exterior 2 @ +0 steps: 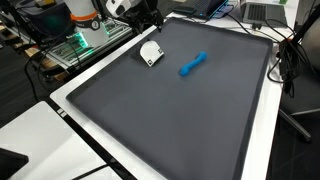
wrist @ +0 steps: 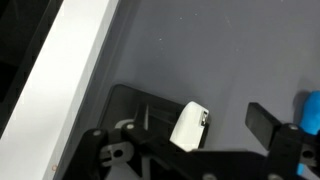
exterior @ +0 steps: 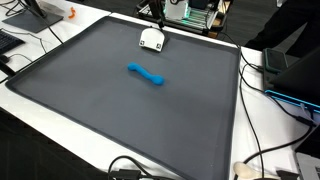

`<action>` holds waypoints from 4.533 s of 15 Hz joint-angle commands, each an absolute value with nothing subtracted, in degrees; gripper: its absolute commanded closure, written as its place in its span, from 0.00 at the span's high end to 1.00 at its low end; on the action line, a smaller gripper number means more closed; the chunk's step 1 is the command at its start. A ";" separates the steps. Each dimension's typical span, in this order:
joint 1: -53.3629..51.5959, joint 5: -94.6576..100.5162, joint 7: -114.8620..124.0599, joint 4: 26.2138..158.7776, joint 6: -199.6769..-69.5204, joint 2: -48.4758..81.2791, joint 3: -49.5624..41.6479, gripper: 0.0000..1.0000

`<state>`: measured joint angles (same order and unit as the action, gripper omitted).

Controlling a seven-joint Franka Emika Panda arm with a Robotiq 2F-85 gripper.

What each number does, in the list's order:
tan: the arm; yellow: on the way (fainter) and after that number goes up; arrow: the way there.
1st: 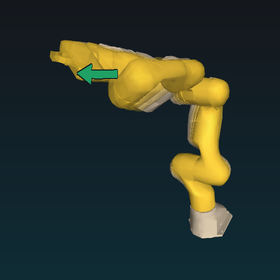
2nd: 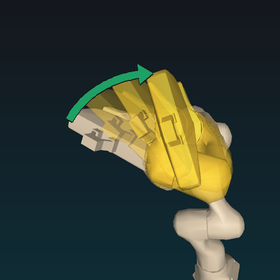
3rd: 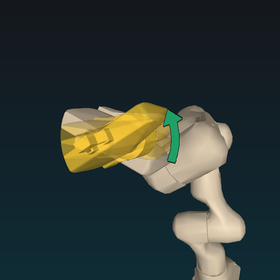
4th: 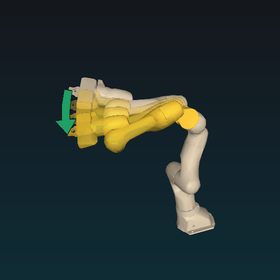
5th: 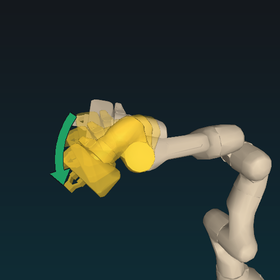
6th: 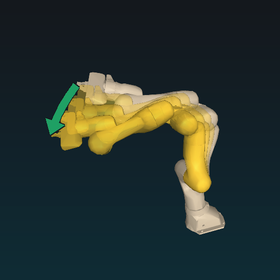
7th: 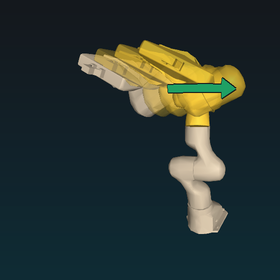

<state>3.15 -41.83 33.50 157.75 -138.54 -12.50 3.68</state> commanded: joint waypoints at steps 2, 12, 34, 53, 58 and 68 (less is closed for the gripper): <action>2.01 -42.05 34.76 157.30 -141.21 -9.11 3.43 1.00; 0.90 -40.74 36.97 156.24 -148.46 -4.82 3.50 1.00; 0.22 -34.22 45.52 155.80 -152.55 -3.35 3.11 0.33; 0.54 -27.80 45.72 150.05 -143.74 -8.47 2.93 0.01; 0.48 -20.51 42.71 138.24 -127.47 -7.12 2.76 0.01; -3.28 -9.12 34.05 113.02 -101.86 7.83 4.80 0.01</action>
